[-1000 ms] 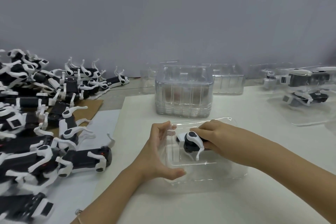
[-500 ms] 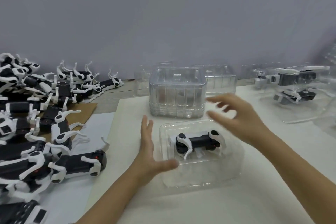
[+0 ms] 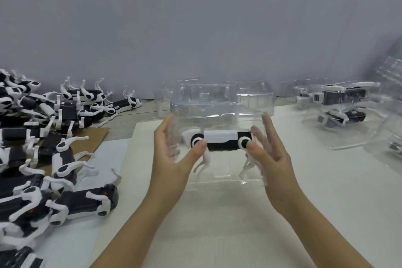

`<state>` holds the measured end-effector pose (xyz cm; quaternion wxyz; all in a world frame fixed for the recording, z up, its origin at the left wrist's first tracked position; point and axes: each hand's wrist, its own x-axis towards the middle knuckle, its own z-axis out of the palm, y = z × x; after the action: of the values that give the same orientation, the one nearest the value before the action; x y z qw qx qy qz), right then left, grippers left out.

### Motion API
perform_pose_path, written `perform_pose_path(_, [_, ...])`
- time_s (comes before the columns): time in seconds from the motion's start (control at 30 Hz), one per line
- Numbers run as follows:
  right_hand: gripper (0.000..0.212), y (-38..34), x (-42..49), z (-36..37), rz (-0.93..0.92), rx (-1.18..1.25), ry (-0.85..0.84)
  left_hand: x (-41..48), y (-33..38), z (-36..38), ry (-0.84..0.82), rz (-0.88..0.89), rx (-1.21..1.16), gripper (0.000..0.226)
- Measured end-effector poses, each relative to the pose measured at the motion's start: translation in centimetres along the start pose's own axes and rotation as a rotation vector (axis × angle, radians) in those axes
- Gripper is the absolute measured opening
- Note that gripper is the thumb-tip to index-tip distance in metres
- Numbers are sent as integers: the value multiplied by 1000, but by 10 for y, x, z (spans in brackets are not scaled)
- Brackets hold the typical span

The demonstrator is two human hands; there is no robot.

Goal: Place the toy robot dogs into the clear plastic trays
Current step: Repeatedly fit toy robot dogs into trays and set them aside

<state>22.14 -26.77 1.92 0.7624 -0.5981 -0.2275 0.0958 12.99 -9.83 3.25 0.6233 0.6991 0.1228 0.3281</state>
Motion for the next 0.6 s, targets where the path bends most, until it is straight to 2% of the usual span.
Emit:
perform_pose_path(0.2, [64, 12, -13, 0, -105, 3, 20, -11, 1, -5, -29, 70, 58, 69])
perform_pose_path(0.33, [61, 8, -11, -3, -72, 34, 47, -17, 11, 2, -18, 72, 90, 64])
perform_pose_path(0.43, [61, 6, -7, -7, 103, 270, 18, -17, 36, 1, -138, 95, 90, 63])
perform_pose_path(0.53, [52, 10, -6, -7, 282, 647, 9, -9, 59, -6, -313, 142, -235, 63])
perform_pose_path(0.6, [41, 16, -6, -3, 366, 839, 43, -2, 62, -5, -219, 208, -427, 41])
